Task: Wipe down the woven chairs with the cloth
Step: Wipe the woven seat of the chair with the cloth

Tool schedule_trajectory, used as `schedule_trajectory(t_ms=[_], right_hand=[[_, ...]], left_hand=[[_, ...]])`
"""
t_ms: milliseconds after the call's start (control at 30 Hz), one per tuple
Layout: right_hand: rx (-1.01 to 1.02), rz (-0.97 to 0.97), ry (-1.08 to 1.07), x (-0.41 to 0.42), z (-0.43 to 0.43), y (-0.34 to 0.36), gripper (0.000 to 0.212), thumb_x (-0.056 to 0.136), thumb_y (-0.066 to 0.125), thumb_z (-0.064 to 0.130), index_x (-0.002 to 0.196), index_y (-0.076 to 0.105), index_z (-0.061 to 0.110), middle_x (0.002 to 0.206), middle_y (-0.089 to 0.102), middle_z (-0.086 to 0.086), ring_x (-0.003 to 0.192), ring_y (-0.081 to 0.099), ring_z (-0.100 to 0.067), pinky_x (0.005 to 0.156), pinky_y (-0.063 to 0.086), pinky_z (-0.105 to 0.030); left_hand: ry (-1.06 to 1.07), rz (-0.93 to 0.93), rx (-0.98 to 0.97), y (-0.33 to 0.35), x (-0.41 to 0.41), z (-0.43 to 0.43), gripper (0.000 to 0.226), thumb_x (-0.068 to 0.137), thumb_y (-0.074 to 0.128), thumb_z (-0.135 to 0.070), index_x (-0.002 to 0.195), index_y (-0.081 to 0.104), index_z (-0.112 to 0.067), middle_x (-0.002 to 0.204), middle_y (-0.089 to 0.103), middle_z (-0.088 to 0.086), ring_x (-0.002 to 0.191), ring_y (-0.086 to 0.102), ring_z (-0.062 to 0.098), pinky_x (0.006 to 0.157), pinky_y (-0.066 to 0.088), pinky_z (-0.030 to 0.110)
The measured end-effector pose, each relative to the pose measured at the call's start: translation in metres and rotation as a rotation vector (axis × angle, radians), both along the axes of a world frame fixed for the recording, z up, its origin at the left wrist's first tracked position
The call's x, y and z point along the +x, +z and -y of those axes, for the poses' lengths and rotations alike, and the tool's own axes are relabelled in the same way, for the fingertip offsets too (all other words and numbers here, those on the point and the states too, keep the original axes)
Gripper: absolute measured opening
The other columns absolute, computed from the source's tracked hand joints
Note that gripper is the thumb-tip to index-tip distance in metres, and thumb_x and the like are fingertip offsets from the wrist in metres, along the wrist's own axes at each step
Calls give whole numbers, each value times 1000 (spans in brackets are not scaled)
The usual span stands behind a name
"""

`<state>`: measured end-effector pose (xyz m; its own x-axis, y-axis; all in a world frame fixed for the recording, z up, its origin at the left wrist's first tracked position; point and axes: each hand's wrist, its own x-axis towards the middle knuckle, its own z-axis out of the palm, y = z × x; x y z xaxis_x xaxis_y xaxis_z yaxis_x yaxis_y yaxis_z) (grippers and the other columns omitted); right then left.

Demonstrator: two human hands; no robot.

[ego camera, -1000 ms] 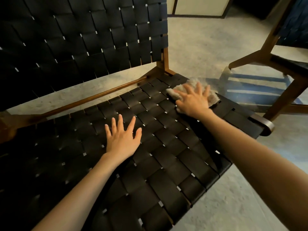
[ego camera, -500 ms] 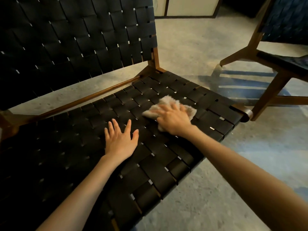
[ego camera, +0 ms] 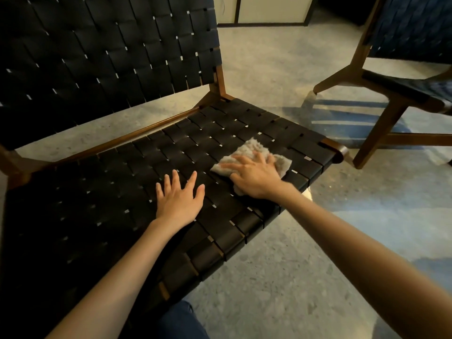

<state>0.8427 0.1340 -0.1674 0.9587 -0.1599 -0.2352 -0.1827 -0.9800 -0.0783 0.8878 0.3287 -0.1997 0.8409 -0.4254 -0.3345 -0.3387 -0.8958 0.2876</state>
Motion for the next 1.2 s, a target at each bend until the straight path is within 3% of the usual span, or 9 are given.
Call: schedule_trajectory(t_ms=[100,167,333,500,667,800,933,1033,1200], right_hand=[[-7,81,67,-20,-5,-1,47,93,31,49,140,31,52,154,27,9,137,20,-33,105,17,-54],[-85,144,-12,-25,23,6,50,93,34,50,142,32,46,153,29,5,137,20,-31,107,18,-51],[-249,172,-297,-20,99,27,49,95,32,49,143,36,40,156,23,-1,144,6,-34,114,-5,-60],[-112,161,-241,-27,64,19,45,96,29,47,139,40,44,154,29,1,140,16,-35,113,7,-53],[-13,193,-45,-62,11,10,62,83,13,55,136,43,45,148,39,7,130,32,-27,100,25,-44],[-127,268,-134,-65,49,17,54,89,23,53,137,44,41,146,42,1,132,32,-27,106,23,-46],[-210,301,-314,-54,92,21,46,94,32,50,138,43,41,151,34,-1,142,17,-33,115,5,-55],[-176,317,-351,-54,85,17,49,92,28,52,135,47,42,151,34,1,141,18,-33,112,14,-52],[-64,310,-244,-67,42,16,58,86,17,51,132,51,42,144,45,4,126,36,-25,96,27,-40]], left_hand=[[-6,8,-7,1,-10,0,55,98,15,-54,150,4,-36,159,-6,11,145,-9,30,115,-7,49],[-31,-11,-29,2,-15,1,55,98,15,-55,149,5,-40,159,-6,10,145,-11,30,113,-9,52],[-51,-1,-35,3,-20,0,57,94,14,-63,147,6,-45,159,-3,8,145,-10,31,112,-9,56],[-61,11,-49,4,-27,-1,59,92,14,-66,147,7,-45,160,-2,7,146,-8,31,114,-6,53],[-91,9,-40,7,-34,-3,58,94,15,-63,148,6,-44,160,-2,5,146,-6,27,115,-5,49],[-159,35,-82,6,-41,-14,57,94,14,-62,147,6,-45,160,-1,2,146,-5,24,116,-4,45],[-173,38,-88,4,-45,-23,57,93,12,-63,147,7,-46,160,0,-1,146,-4,21,116,-4,43],[-173,39,-87,5,-47,-30,56,93,12,-63,147,9,-46,160,2,-2,146,-3,19,116,-3,42],[-169,19,-82,13,-50,-51,56,95,14,-60,148,11,-43,160,3,-3,146,-1,19,116,-1,39]])
